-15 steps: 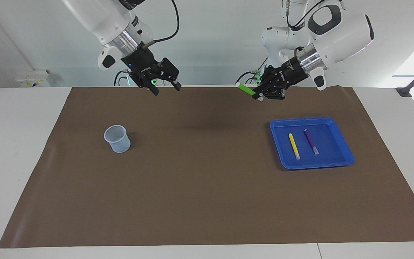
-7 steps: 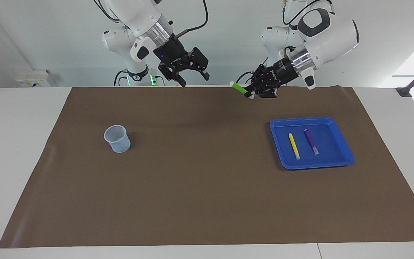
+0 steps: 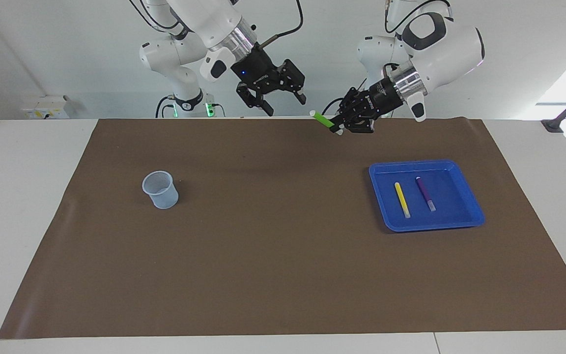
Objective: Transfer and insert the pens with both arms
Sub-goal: 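Grasp the green pen tip with the right gripper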
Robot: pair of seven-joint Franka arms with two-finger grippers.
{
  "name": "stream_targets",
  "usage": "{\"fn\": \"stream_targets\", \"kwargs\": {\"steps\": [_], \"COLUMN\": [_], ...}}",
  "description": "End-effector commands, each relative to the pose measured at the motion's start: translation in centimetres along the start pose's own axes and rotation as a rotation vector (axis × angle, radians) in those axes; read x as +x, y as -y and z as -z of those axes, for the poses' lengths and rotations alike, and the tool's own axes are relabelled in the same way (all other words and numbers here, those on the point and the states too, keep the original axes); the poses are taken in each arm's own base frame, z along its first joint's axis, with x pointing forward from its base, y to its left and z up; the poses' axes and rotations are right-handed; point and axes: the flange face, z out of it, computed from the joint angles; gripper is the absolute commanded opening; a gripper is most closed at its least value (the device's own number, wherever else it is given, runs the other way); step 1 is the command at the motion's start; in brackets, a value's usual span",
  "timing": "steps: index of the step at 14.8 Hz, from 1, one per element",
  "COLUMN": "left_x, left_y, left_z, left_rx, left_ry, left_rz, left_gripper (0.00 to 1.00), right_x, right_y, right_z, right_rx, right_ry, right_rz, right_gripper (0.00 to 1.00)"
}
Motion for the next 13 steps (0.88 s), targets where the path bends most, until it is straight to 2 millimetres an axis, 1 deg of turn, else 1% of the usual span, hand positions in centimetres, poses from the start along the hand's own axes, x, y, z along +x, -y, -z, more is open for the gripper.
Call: {"fn": "stream_targets", "kwargs": {"steps": [1, 2, 3, 4, 5, 7, 8, 10, 12, 13], "left_x": [0.5, 0.6, 0.5, 0.6, 0.6, 0.8, 1.1, 1.1, 1.0, 1.1], "left_y": [1.4, 1.4, 1.4, 1.4, 1.5, 1.4, 1.4, 1.5, 1.5, 1.5], "left_z": [0.1, 0.0, 0.0, 0.2, 0.2, 0.3, 0.2, 0.3, 0.4, 0.3], "left_rx": [-0.015, -0.014, -0.013, -0.015, -0.016, -0.032, -0.034, -0.038, -0.044, -0.043], "left_ry": [0.022, 0.026, 0.032, 0.035, 0.037, 0.038, 0.037, 0.037, 0.049, 0.05], "left_rz": [0.021, 0.025, 0.028, 0.033, 0.032, 0.037, 0.045, 0.042, 0.048, 0.05], "left_gripper": [0.0, 0.0, 0.0, 0.0, 0.0, 0.0, 0.0, 0.0, 0.0, 0.0], "right_x": [0.8, 1.0, 0.4, 0.4, 0.2, 0.2, 0.1, -0.6, -0.6, -0.6], "right_y": [0.6, 0.7, 1.3, 1.2, 1.3, 1.3, 1.3, 1.7, 1.7, 1.7], "right_z": [-1.1, -1.3, -1.8, -2.0, -2.0, -2.1, -2.0, -2.5, -2.5, -2.4], "right_rx": [0.015, 0.023, 0.023, 0.012, 0.003, -0.009, -0.012, -0.016, -0.022, -0.022], "right_ry": [-0.022, -0.036, -0.032, -0.035, -0.039, -0.041, -0.037, -0.027, -0.033, -0.037], "right_rz": [0.009, 0.014, 0.044, 0.061, 0.061, 0.069, 0.07, 0.084, 0.088, 0.091], "right_gripper": [0.99, 0.96, 0.91, 0.88, 0.88, 0.81, 0.81, 0.81, 0.8, 0.74]}}
